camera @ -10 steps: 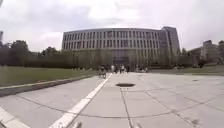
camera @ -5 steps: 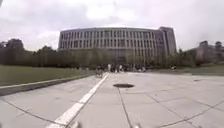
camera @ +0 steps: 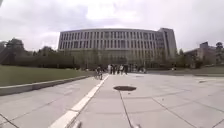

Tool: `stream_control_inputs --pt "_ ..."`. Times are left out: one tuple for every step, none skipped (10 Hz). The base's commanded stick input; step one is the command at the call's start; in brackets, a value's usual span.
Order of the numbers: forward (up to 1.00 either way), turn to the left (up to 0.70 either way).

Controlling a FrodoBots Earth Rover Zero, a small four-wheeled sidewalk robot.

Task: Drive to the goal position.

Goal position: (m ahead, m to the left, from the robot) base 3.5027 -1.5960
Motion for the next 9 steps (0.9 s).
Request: stream_control_inputs --pt "0.70 0.00" --pt "0.70 0.00" --pt "0.70 0.00" --pt "0.70 0.00" --pt "0.70 0.00" --pt "0.70 0.00" --pt "0.70 0.00" --pt "0.70 0.00" --pt "0.70 0.00"
